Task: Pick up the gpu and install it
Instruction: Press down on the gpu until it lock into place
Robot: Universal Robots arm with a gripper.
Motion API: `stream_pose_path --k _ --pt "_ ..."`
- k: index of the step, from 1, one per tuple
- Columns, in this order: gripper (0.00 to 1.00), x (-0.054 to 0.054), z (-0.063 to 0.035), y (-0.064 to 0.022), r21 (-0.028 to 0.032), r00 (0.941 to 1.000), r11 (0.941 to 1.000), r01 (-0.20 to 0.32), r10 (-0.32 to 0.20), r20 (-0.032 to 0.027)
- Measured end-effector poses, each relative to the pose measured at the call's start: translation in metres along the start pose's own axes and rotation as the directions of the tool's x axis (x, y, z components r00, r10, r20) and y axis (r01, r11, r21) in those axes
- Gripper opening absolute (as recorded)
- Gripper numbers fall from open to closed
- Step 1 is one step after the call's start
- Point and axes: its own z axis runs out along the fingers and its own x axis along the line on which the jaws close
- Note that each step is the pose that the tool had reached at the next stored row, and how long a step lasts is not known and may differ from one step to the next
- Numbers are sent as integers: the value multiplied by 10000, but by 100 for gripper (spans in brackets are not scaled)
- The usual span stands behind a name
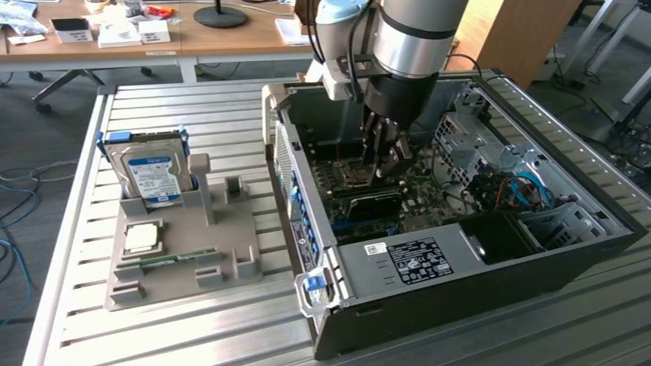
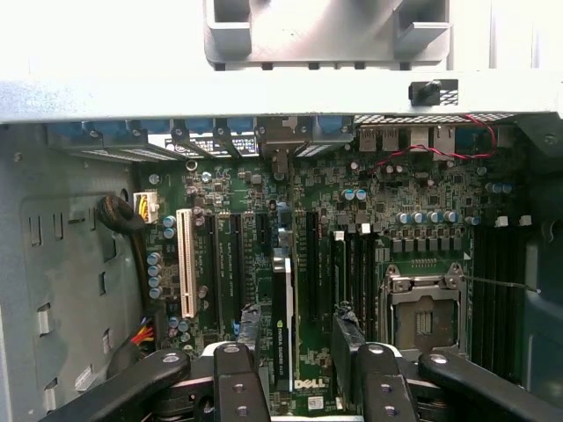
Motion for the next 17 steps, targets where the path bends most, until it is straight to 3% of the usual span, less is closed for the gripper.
stream_pose_path --k 3,4,5,8,9,11,17 --pt "45 0 0 0 0 10000 10000 0 0 0" --pt "38 0 0 0 0 10000 10000 0 0 0" --pt "38 0 0 0 0 10000 10000 0 0 -1" --pt "21 0 0 0 1 10000 10000 0 0 -1" --pt "21 0 0 0 0 10000 10000 0 0 -1" --pt "11 0 0 0 1 10000 10000 0 0 0" --pt "11 0 0 0 0 10000 10000 0 0 0"
